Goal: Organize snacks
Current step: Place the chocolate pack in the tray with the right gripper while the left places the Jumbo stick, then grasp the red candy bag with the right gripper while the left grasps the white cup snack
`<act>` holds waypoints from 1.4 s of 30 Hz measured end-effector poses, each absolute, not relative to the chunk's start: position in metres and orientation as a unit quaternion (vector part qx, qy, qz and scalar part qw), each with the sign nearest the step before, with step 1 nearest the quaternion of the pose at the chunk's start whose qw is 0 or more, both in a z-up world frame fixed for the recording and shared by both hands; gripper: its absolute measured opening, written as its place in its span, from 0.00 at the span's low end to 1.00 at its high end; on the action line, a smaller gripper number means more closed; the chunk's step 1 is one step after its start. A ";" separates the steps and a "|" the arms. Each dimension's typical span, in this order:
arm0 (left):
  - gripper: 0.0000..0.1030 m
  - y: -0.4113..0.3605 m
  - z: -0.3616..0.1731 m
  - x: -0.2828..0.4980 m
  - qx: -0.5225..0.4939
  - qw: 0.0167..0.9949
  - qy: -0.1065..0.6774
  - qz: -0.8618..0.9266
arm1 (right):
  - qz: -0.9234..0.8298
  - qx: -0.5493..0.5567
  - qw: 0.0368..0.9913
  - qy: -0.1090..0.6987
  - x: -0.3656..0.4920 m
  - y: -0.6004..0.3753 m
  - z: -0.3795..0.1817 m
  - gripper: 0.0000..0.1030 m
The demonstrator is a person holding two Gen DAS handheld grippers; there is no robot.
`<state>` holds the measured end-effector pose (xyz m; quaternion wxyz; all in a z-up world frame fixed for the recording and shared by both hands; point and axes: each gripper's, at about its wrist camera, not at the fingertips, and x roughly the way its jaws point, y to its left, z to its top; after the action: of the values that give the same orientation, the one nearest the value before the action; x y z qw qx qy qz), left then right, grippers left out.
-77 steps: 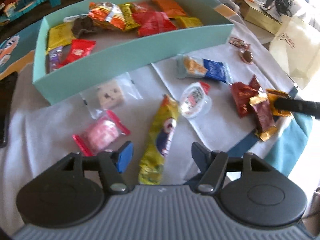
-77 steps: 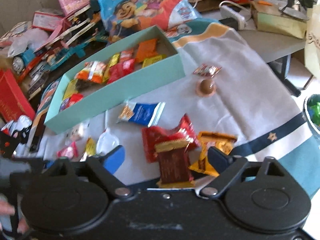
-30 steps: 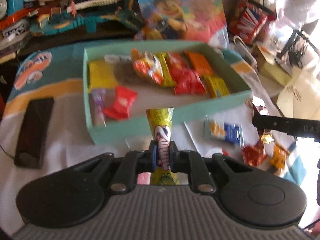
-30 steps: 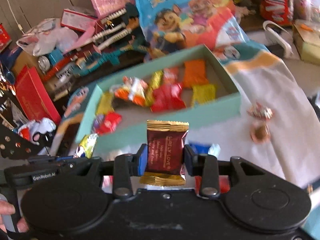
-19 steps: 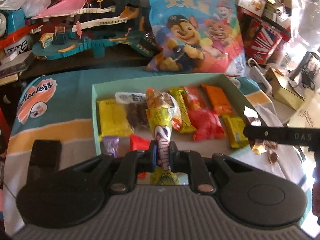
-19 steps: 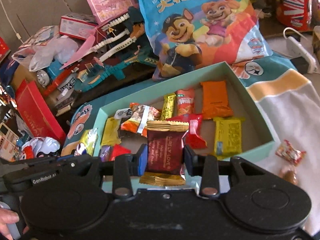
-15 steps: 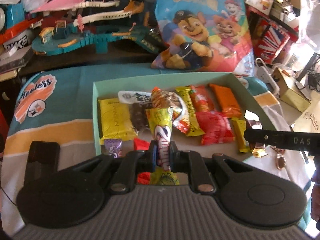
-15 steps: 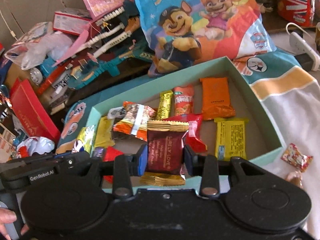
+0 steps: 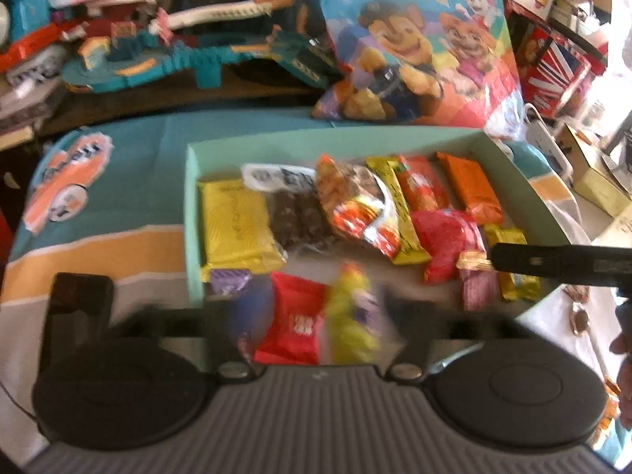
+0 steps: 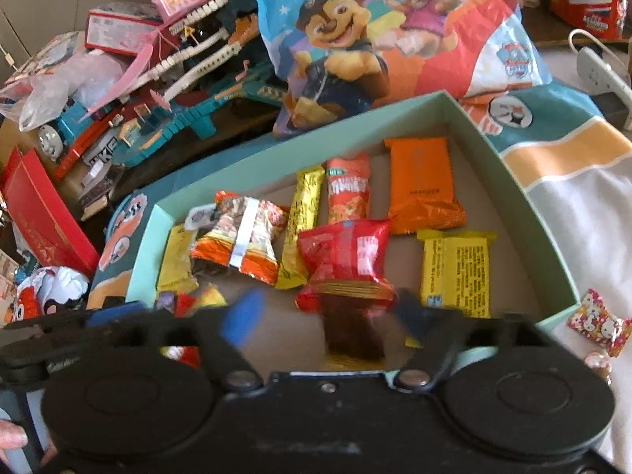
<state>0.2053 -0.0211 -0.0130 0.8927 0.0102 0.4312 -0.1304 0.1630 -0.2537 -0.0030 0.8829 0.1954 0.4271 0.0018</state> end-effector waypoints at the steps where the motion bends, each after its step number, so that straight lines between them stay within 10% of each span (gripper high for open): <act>1: 1.00 -0.020 -0.010 0.201 0.011 0.901 0.417 -0.119 | -0.001 0.196 0.887 0.419 0.161 -0.255 0.000 1.00; 42: 1.00 -0.062 -0.045 0.075 0.046 0.854 0.492 -0.164 | -0.106 0.266 0.849 0.445 -0.017 -0.321 -0.029 1.00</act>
<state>0.0746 -0.0622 -0.0451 0.8536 0.0461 0.4922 -0.1643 -0.0173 -0.3211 -0.0286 0.8486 0.2656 0.4451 -0.1059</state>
